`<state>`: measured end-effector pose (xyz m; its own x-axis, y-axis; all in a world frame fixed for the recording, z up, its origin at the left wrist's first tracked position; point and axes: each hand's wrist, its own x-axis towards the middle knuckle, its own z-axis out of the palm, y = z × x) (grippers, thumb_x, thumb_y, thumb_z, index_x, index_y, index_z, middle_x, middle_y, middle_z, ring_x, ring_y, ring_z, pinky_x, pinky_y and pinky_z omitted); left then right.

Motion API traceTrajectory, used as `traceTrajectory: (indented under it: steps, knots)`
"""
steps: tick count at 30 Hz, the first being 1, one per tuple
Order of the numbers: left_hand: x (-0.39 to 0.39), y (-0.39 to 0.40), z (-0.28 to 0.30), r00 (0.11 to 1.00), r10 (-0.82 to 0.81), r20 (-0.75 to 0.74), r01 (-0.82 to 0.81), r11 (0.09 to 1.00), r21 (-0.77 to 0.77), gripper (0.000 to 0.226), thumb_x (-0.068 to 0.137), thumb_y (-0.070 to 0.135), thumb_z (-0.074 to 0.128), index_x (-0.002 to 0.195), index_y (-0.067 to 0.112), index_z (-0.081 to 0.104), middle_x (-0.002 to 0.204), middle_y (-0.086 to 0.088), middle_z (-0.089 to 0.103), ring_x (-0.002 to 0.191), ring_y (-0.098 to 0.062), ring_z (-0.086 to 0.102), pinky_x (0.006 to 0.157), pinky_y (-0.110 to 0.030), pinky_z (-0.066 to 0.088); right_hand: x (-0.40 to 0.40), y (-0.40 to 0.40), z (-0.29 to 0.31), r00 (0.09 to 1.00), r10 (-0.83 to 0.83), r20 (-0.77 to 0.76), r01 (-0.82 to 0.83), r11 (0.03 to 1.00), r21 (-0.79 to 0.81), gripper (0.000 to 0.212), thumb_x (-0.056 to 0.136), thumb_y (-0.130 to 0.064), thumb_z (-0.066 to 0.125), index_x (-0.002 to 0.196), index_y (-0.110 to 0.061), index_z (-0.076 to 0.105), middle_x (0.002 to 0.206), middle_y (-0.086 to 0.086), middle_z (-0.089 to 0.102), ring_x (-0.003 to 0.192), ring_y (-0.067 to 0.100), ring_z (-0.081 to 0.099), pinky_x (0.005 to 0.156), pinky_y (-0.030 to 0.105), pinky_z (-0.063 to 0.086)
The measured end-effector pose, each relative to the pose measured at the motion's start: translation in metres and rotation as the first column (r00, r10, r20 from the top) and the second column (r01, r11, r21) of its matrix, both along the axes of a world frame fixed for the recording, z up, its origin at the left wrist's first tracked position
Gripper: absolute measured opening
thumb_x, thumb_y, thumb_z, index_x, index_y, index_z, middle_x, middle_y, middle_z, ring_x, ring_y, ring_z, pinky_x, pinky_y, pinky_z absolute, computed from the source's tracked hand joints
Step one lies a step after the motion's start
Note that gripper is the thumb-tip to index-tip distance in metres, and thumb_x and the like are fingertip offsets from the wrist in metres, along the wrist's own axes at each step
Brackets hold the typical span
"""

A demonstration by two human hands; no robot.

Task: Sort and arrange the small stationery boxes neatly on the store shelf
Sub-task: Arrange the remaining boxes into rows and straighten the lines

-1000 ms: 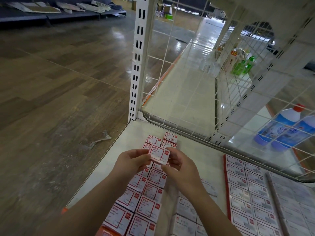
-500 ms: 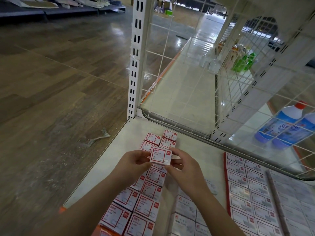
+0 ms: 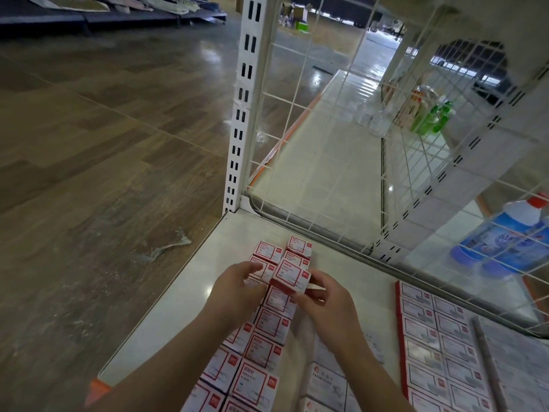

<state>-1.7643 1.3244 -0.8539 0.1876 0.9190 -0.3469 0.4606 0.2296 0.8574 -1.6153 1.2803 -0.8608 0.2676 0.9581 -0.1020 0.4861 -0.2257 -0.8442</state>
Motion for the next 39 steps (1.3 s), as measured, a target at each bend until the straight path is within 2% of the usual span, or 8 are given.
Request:
traceTrajectory:
  steps: [7, 11, 15, 23, 28, 31, 34, 39]
  knots:
    - [0.000, 0.019, -0.018, 0.926, -0.246, -0.287, 0.297, 0.943, 0.152, 0.051, 0.094, 0.029, 0.047, 0.143, 0.027, 0.033, 0.150, 0.011, 0.027, 0.131, -0.010, 0.037, 0.104, -0.023, 0.037, 0.010, 0.040, -0.014, 0.989, -0.066, 0.131, 0.061, 0.997, 0.039, 0.030, 0.084, -0.026, 0.065, 0.113, -0.027, 0.056, 0.110, -0.008, 0.057, 0.096, 0.005, 0.058, 0.078, 0.017, 0.048]
    - [0.002, 0.026, -0.024, 0.887, -0.265, -0.379, 0.351, 0.920, 0.177, 0.045, 0.092, 0.033, 0.048, 0.136, 0.028, 0.042, 0.140, 0.012, 0.039, 0.119, -0.007, 0.047, 0.097, -0.027, 0.047, 0.013, 0.070, -0.013, 0.976, -0.041, 0.215, 0.031, 0.998, 0.050, 0.021, 0.083, -0.027, 0.066, 0.100, -0.029, 0.056, 0.101, -0.007, 0.056, 0.091, 0.008, 0.058, 0.079, 0.027, 0.053]
    - [0.001, 0.029, -0.021, 0.829, -0.281, -0.484, 0.402, 0.900, 0.167, 0.052, 0.095, 0.036, 0.043, 0.144, 0.025, 0.030, 0.146, 0.008, 0.035, 0.127, -0.010, 0.041, 0.102, -0.026, 0.039, 0.006, 0.096, -0.007, 0.950, 0.022, 0.311, -0.036, 0.999, 0.039, 0.017, 0.085, -0.022, 0.063, 0.100, -0.026, 0.057, 0.102, -0.005, 0.054, 0.094, 0.010, 0.057, 0.074, 0.020, 0.048]
    - [-0.005, 0.028, -0.015, 0.844, -0.313, -0.436, 0.410, 0.900, 0.147, 0.052, 0.095, 0.036, 0.042, 0.144, 0.027, 0.029, 0.147, 0.010, 0.032, 0.126, -0.008, 0.042, 0.096, -0.023, 0.041, -0.007, 0.125, -0.007, 0.889, 0.118, 0.443, -0.083, 0.992, -0.097, 0.026, 0.085, -0.023, 0.062, 0.110, -0.019, 0.059, 0.105, -0.004, 0.056, 0.097, 0.014, 0.056, 0.079, 0.025, 0.046]
    - [-0.008, 0.029, -0.016, 0.861, -0.313, -0.401, 0.399, 0.904, 0.152, 0.050, 0.095, 0.033, 0.043, 0.143, 0.028, 0.031, 0.147, 0.011, 0.031, 0.128, -0.008, 0.039, 0.097, -0.023, 0.040, -0.007, 0.126, -0.012, 0.881, 0.138, 0.452, -0.063, 0.982, -0.177, 0.016, 0.087, -0.020, 0.059, 0.101, -0.013, 0.061, 0.096, -0.001, 0.061, 0.077, 0.010, 0.052, 0.061, 0.018, 0.041]
    - [-0.008, 0.034, -0.019, 0.883, -0.287, -0.372, 0.372, 0.910, 0.181, 0.047, 0.093, 0.034, 0.047, 0.139, 0.029, 0.037, 0.142, 0.010, 0.038, 0.124, -0.009, 0.044, 0.098, -0.024, 0.042, -0.005, 0.124, -0.008, 0.871, 0.189, 0.454, -0.098, 0.971, -0.216, 0.028, 0.089, -0.018, 0.056, 0.115, -0.009, 0.057, 0.117, 0.005, 0.056, 0.101, 0.017, 0.054, 0.079, 0.022, 0.039]
    - [-0.005, 0.041, -0.021, 0.886, -0.280, -0.369, 0.367, 0.911, 0.190, 0.048, 0.095, 0.034, 0.046, 0.141, 0.027, 0.034, 0.145, 0.008, 0.035, 0.131, -0.010, 0.036, 0.104, -0.025, 0.034, -0.001, 0.122, -0.007, 0.857, 0.189, 0.479, -0.063, 0.961, -0.268, 0.046, 0.091, -0.019, 0.049, 0.137, -0.013, 0.041, 0.141, 0.005, 0.040, 0.129, 0.019, 0.039, 0.101, 0.025, 0.032]
    - [0.004, 0.060, -0.027, 0.884, -0.296, -0.361, 0.375, 0.911, 0.172, 0.058, 0.095, 0.031, 0.045, 0.148, 0.022, 0.020, 0.155, 0.004, 0.019, 0.140, -0.013, 0.023, 0.112, -0.030, 0.023, 0.011, 0.113, -0.013, 0.857, 0.183, 0.482, -0.050, 0.960, -0.276, 0.026, 0.087, -0.017, 0.051, 0.113, -0.019, 0.054, 0.118, 0.002, 0.054, 0.115, 0.021, 0.050, 0.096, 0.029, 0.040]
